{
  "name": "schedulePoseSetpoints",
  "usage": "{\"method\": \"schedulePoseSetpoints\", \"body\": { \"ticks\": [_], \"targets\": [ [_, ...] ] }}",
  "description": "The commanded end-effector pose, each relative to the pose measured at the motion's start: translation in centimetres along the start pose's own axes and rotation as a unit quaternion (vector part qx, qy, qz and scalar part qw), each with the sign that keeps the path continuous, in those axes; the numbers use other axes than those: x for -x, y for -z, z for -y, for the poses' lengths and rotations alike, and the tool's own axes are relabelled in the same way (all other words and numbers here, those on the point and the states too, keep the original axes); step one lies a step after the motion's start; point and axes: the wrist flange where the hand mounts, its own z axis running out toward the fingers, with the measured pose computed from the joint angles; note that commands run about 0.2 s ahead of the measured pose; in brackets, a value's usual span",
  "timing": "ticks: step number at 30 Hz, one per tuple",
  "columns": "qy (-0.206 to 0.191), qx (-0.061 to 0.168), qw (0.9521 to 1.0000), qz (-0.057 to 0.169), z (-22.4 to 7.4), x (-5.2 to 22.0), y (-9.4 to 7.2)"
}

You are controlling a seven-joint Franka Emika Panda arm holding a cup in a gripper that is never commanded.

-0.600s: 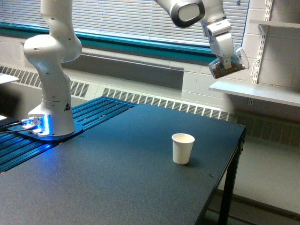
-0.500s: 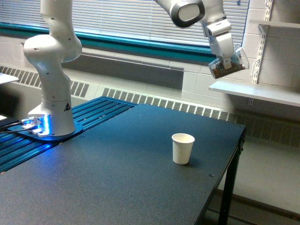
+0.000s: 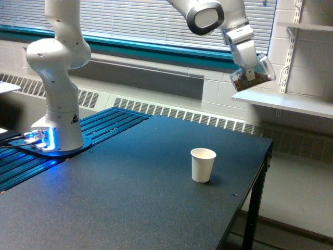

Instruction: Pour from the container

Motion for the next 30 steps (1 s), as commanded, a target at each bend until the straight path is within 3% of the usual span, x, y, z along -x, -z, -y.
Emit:
{"method": "schedulePoseSetpoints", "body": {
  "ticks": [1,11,30],
  "targets": [
    [0.004,-0.001,0.9998,-0.022,-2.4,-1.1,0.9],
    [0.007,0.014,0.9993,-0.035,-6.9,-1.1,1.0],
    [0.024,0.057,0.9978,-0.025,-14.4,2.4,0.6]
  ]
}}
